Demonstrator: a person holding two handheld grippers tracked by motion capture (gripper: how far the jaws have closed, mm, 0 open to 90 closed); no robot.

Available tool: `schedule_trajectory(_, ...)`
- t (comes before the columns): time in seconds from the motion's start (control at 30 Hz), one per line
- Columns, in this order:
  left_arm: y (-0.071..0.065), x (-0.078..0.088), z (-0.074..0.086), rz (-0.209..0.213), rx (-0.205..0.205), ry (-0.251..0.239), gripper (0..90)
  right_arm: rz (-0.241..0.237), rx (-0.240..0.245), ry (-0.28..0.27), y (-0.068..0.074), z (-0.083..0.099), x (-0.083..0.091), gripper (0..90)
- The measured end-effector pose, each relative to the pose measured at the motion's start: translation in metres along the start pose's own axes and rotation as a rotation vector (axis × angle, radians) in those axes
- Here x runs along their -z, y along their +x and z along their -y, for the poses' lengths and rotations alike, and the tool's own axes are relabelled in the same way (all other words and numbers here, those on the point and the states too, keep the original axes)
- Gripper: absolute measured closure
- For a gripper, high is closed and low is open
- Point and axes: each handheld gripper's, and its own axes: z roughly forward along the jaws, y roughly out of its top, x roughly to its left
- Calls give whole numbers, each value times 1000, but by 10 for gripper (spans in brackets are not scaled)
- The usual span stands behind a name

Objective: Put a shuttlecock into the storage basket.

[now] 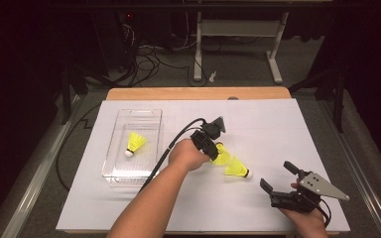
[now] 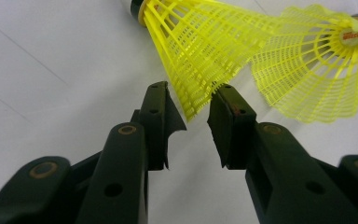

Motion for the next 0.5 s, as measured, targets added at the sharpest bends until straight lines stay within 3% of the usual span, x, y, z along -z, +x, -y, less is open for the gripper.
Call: schedule_trajectory(0.5,0,-2,1,-23,18,-15,791,-5,1,1,0,0,0,2)
